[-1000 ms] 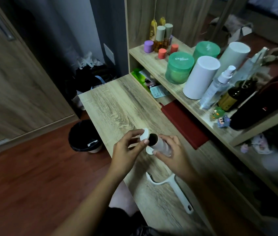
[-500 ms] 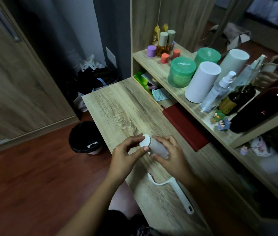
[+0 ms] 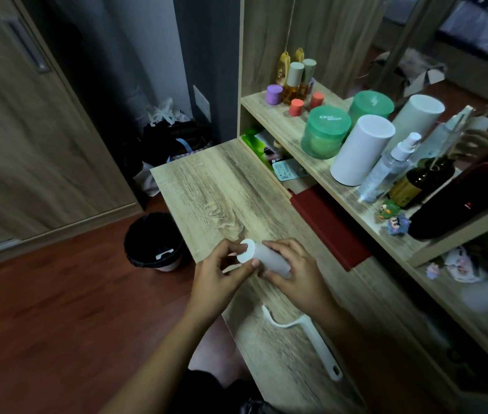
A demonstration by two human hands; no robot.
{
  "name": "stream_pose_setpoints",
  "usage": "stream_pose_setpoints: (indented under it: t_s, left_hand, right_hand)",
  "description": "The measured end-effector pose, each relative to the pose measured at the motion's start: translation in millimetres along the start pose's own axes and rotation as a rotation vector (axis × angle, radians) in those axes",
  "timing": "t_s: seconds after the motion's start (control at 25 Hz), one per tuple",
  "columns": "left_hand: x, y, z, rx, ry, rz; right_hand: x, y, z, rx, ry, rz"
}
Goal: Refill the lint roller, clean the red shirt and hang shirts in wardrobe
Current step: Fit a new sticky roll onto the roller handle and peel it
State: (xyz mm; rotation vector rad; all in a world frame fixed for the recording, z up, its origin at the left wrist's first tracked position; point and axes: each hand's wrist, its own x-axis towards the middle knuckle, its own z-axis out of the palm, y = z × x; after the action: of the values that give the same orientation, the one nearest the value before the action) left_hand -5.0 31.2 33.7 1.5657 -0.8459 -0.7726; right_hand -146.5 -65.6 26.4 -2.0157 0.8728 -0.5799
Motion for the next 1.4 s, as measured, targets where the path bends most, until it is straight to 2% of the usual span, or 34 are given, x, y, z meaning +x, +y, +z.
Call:
stream_pose_setpoints:
  t_s: [0.16, 0.28, 0.36, 0.64, 0.72, 0.84, 0.92, 1.08, 1.4]
  left_hand:
    - [-4.0, 5.6, -6.0, 0.103, 0.138, 0.098]
    - [-3.2, 10.1, -13.2, 0.138, 0.224, 0.163]
    - [-3.3, 14.1, -17.6, 0.147, 0.247, 0.193]
    - [-9.9, 27.5, -21.4, 0.105, 0.273, 0.191]
    - [-8.7, 28.2, -25.5, -0.021, 0.306, 0.099]
    - [0.7, 23.3, -40.8, -0.304, 0.402, -0.058]
    - [6.7, 21.4, -48.4, -0.396, 0.459, -0.152]
    - [9.4, 24.5, -46.6, -0.560, 0.422, -0.244]
    - [9.3, 22.7, -40.9, -0.641, 0.397, -0.308]
  right_hand:
    - [7.8, 14.4, -0.5, -0.080, -0.138, 0.060]
    - [16.0, 53.0, 2.7, -0.319, -0.293, 0.201]
    - [17.2, 72.6, 12.7, -0.434, -0.373, 0.197]
    - [34.6, 79.6, 30.1, -0.663, -0.366, 0.095]
    - [34.6, 66.3, 27.1, -0.490, -0.271, 0.131]
    - [29.9, 23.3, 16.8, 0.170, 0.006, 0.256]
    - [25.7, -5.5, 8.0, 0.457, 0.010, 0.239]
    - [19.3, -30.4, -2.4, 0.551, -0.061, 0.138]
    - [15.7, -33.1, -5.9, 0.523, -0.069, 0.122]
